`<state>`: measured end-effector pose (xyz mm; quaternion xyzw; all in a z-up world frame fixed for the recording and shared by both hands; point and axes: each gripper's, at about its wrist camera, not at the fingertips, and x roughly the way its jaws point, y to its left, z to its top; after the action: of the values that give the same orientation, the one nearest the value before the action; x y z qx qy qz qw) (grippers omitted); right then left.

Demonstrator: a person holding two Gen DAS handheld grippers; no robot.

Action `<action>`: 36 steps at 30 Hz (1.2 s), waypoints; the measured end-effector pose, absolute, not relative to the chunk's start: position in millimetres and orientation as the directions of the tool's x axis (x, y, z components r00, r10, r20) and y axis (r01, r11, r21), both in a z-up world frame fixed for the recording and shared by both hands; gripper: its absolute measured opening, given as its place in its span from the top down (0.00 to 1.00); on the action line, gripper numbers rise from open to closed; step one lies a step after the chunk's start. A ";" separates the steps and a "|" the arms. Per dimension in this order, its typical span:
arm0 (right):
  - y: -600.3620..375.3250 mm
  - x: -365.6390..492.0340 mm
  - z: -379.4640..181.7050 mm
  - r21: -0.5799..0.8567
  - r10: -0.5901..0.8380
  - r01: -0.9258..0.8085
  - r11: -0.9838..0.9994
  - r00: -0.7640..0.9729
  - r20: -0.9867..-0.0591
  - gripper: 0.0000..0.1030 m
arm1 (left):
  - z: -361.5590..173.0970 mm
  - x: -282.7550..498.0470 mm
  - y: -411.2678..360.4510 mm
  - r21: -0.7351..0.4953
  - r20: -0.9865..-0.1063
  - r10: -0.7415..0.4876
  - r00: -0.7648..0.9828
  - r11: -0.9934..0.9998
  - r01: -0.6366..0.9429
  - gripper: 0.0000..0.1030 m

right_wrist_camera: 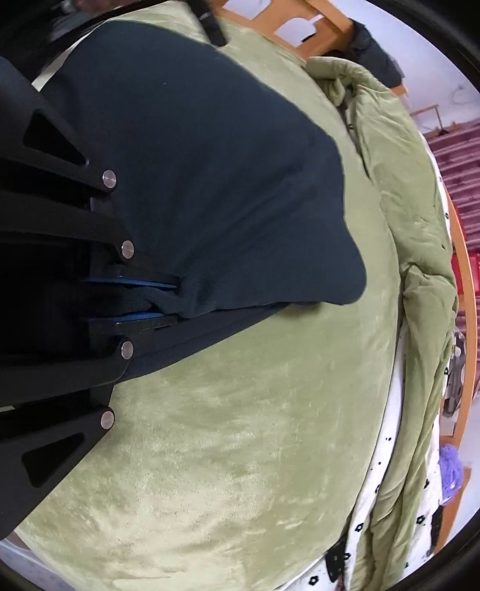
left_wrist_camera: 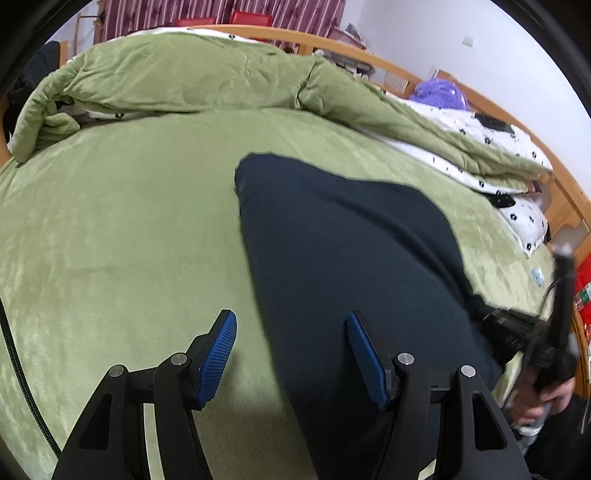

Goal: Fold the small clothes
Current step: 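Press the folded bundle flat with the right gripper, then open it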

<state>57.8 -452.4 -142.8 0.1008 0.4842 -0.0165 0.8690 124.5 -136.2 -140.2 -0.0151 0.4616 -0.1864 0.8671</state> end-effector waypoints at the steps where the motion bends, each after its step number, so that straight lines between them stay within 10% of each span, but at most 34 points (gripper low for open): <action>1: -455.1 56.2 -136.7 0.183 0.086 0.125 0.975 0.544 -0.834 0.86 | -142.1 125.1 -135.9 -0.198 -0.797 -0.337 0.502 0.930 0.309 0.41; 11: -451.6 114.5 -109.7 0.188 0.104 0.081 0.979 0.591 -0.800 0.65 | -148.7 138.1 -128.5 -0.251 -0.778 -0.389 0.494 0.913 0.323 0.38; 16: -445.1 147.5 -134.6 0.140 0.084 0.085 0.986 0.475 -0.876 0.92 | -150.7 142.9 -131.5 -0.252 -0.776 -0.393 0.493 0.910 0.329 0.37; 36: -457.7 57.8 -134.0 0.013 -0.075 0.158 0.987 0.542 -0.837 0.79 | -145.4 122.2 -127.8 -0.246 -0.776 -0.400 0.488 0.904 0.351 0.37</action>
<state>57.8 -457.7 -134.0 0.0435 0.4737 -0.0665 0.8771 122.2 -127.8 -145.4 -0.0270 0.4569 -0.2178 0.8620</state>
